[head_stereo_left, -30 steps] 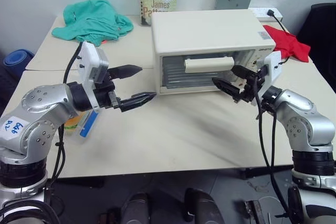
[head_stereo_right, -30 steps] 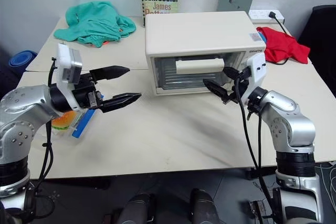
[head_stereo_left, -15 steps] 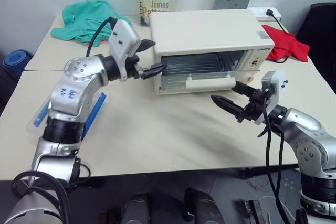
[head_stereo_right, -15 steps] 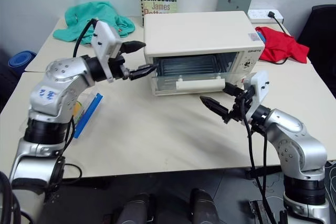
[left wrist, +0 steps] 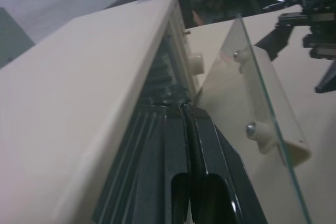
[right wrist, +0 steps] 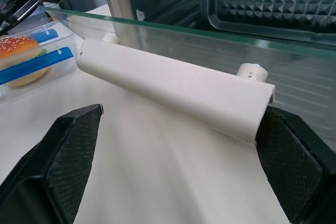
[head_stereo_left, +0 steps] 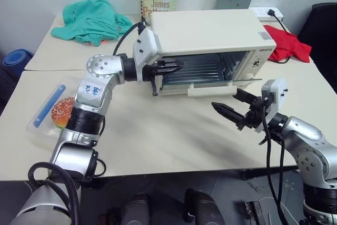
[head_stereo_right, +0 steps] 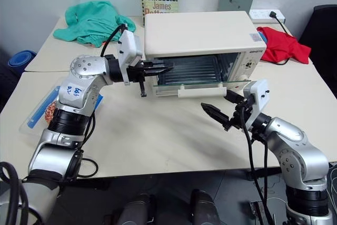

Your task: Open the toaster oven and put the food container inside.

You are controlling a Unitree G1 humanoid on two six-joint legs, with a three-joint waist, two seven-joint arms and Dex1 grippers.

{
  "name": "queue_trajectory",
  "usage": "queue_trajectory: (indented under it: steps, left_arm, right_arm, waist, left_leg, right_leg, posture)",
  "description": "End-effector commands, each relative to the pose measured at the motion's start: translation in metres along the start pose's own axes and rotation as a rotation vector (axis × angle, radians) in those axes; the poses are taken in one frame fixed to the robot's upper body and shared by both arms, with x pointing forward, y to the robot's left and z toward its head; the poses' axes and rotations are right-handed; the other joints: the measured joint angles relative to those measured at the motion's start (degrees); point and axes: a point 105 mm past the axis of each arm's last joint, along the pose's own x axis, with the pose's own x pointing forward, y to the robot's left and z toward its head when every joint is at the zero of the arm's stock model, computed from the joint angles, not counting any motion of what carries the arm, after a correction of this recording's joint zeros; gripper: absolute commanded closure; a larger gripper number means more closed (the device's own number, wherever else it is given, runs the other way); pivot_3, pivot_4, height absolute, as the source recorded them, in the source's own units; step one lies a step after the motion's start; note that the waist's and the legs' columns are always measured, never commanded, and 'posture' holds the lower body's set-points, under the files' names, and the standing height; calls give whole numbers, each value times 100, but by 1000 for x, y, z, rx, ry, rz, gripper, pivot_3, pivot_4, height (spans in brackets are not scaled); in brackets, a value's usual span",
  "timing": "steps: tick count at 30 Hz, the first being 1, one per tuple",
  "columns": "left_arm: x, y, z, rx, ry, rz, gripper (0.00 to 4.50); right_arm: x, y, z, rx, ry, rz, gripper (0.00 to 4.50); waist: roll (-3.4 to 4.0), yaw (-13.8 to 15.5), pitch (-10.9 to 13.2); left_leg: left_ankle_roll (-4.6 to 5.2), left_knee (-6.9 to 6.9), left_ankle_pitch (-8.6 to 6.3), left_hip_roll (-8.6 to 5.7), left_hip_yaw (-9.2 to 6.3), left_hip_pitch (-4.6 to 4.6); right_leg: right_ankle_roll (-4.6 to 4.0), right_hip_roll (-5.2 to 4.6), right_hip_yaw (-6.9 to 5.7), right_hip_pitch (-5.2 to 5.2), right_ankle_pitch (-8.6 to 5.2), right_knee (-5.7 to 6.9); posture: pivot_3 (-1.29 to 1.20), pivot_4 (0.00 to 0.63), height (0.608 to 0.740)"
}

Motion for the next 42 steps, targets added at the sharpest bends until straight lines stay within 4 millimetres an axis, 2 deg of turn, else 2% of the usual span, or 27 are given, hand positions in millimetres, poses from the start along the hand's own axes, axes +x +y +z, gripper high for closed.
queue_trajectory:
  steps: [1, 7, 13, 17, 19, 21, 24, 28, 31, 36, 39, 42]
  left_arm:
    - [0, -4, 7, 26, -16, -38, 4467]
    - [11, -15, -26, 95, 133, -100, 4467]
    - [17, -28, -44, 107, 171, -154, 4467]
    - [16, -41, -49, 97, 180, -213, 4467]
    - [14, -50, -56, 96, 203, -249, 4467]
    - [14, -60, -65, 88, 227, -275, 4467]
    - [14, -74, -77, 99, 265, -320, 4467]
    - [23, -72, -87, 129, 309, -273, 4467]
    - [22, -74, -94, 176, 341, -272, 4467]
    - [3, -67, -82, 76, 330, -207, 4467]
    - [-28, -57, -57, -96, 275, -98, 3873]
    - [-62, -54, -40, -200, 257, 45, 2938]
  right_arm:
    - [0, 8, 10, -48, -43, 15, 0]
    - [-4, 9, 10, -63, -42, 2, 0]
    - [-35, 4, -1, -78, 29, -78, 0]
    - [-63, 19, -5, -51, 88, -47, 0]
    - [-76, 34, -4, -30, 118, 0, 0]
    - [-84, 40, -2, -13, 131, 20, 0]
    - [-85, 34, 0, -10, 120, -14, 0]
    - [-76, 38, 3, -15, 109, 25, 0]
    - [-69, 42, 2, -27, 128, 70, 0]
    - [-55, 45, 16, -68, 108, 153, 0]
    - [-45, 48, 29, -105, 92, 221, 0]
    - [-36, 50, 34, -122, 98, 292, 0]
  waist:
    - [0, 1, 0]
    - [0, 5, 0]
    - [0, 34, 0]
    - [0, 44, 0]
    - [0, 41, 0]
    - [0, 18, 0]
    - [-1, -6, 0]
    - [0, 15, 0]
    - [-1, 26, 0]
    - [-1, -9, 0]
    - [-1, -39, 0]
    - [-2, -56, 1]
  left_leg:
    - [1, 2, -1, 0, 0, -1]
    - [2, 11, -2, 0, -1, -3]
    - [5, 20, -5, -1, -6, -18]
    - [4, 64, -11, -1, -10, -75]
    - [5, 68, -12, -1, -9, -76]
    - [14, 68, -17, 0, -13, -74]
    - [14, 78, -17, 2, -12, -66]
    - [13, 78, -5, 5, -19, -65]
    - [14, 78, -6, 4, -22, -68]
    - [14, 77, -8, 5, -16, -70]
    - [14, 79, -7, 11, -16, -71]
    - [12, 78, -5, 13, -22, -70]
  right_leg:
    - [0, 0, 1, 0, 0, -1]
    - [0, 0, 1, 0, 0, 0]
    - [0, 0, -1, -4, 0, 1]
    - [7, -1, 0, -40, 4, 14]
    - [9, -1, 3, -43, 5, 18]
    - [9, 0, 2, -43, 5, 21]
    - [-1, -1, 8, -43, 10, 12]
    - [-18, 1, 6, -45, 21, 13]
    - [-17, 0, 5, -44, 22, 14]
    - [-16, 1, 7, -51, 22, 21]
    - [-19, 6, 8, -59, 20, 32]
    - [-22, 7, 8, -62, 17, 47]
  posture:
    - [0, 150, 740]
    - [0, 150, 740]
    - [0, 150, 740]
    - [0, 150, 740]
    - [0, 150, 740]
    - [0, 150, 740]
    - [0, 150, 740]
    - [0, 150, 740]
    - [0, 150, 740]
    - [0, 150, 740]
    - [0, 150, 740]
    - [0, 150, 740]
